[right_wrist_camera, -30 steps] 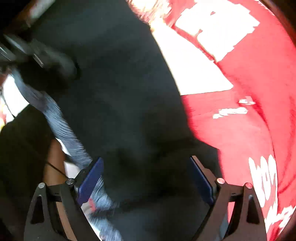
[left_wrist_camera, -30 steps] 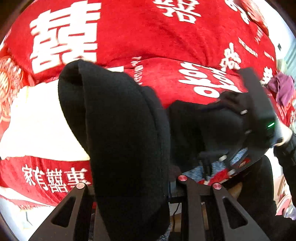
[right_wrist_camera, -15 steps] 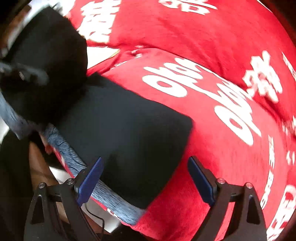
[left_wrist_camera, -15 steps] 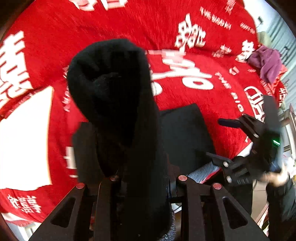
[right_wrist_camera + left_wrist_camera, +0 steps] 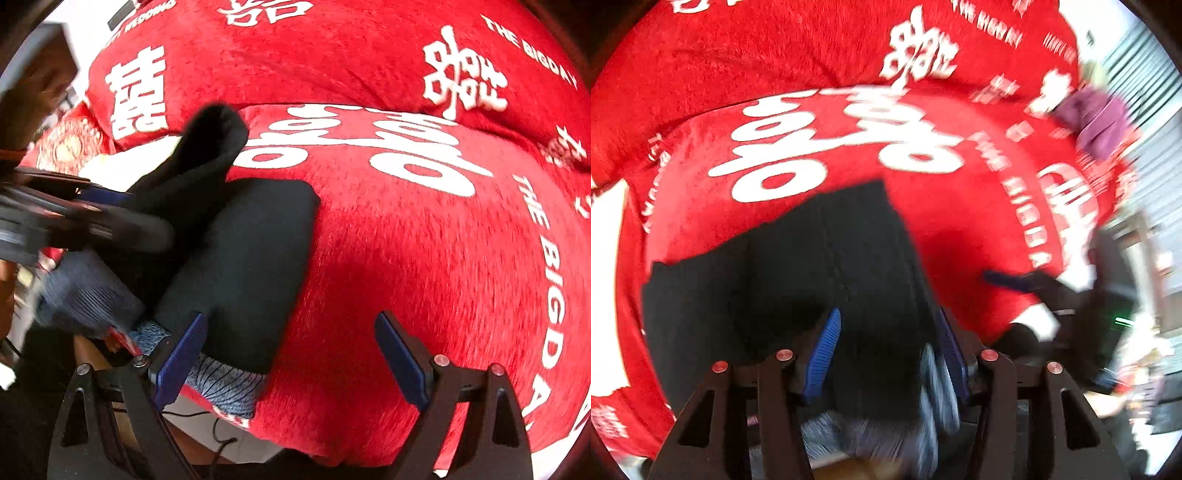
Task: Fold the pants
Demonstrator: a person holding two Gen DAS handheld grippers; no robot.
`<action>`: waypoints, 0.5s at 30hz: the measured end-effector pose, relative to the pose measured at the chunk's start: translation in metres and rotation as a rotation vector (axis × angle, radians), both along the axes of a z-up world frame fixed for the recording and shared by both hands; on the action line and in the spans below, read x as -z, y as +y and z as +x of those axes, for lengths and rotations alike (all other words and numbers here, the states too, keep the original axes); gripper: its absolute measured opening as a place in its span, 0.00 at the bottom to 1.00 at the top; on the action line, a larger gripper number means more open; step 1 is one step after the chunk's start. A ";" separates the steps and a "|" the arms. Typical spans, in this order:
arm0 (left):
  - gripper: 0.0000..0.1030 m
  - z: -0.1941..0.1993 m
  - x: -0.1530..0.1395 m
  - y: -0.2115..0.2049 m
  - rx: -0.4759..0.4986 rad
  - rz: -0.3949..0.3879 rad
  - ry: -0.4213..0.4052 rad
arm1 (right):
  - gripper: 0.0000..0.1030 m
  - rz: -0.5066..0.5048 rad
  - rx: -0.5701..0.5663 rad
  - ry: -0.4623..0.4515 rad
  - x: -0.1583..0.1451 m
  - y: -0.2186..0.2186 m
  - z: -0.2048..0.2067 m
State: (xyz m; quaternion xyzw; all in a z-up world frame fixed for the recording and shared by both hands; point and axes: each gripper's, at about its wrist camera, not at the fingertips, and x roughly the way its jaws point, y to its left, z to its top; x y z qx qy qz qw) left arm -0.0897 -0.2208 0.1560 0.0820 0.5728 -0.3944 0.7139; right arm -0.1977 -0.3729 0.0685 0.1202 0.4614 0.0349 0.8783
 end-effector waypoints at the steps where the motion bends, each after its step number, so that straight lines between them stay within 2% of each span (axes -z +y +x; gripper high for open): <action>1: 0.53 0.001 -0.006 0.007 -0.001 -0.025 0.007 | 0.91 0.046 0.006 -0.020 -0.002 -0.002 -0.003; 3: 0.65 -0.001 -0.024 0.035 0.007 -0.084 -0.037 | 0.91 0.132 0.013 -0.060 -0.009 -0.002 -0.009; 4: 0.88 -0.001 -0.029 0.051 -0.017 -0.080 -0.094 | 0.91 0.154 0.014 -0.072 -0.011 -0.002 -0.010; 5: 1.00 0.002 -0.029 0.065 -0.061 -0.044 -0.162 | 0.91 0.179 0.009 -0.085 -0.013 -0.001 -0.011; 7: 1.00 0.009 -0.013 0.081 -0.108 0.037 -0.214 | 0.92 0.176 0.011 -0.092 -0.015 0.002 -0.012; 10: 1.00 0.014 0.021 0.095 -0.155 0.149 -0.201 | 0.92 0.043 0.114 -0.056 -0.020 0.007 -0.014; 11: 1.00 0.012 0.028 0.099 -0.163 0.170 -0.199 | 0.92 0.039 0.133 -0.078 -0.026 0.010 -0.018; 13: 1.00 0.009 0.046 0.104 -0.186 0.231 -0.214 | 0.92 0.150 0.058 -0.197 -0.045 0.026 -0.028; 15: 1.00 0.008 0.058 0.107 -0.200 0.249 -0.219 | 0.92 0.211 -0.112 -0.263 -0.059 0.061 -0.033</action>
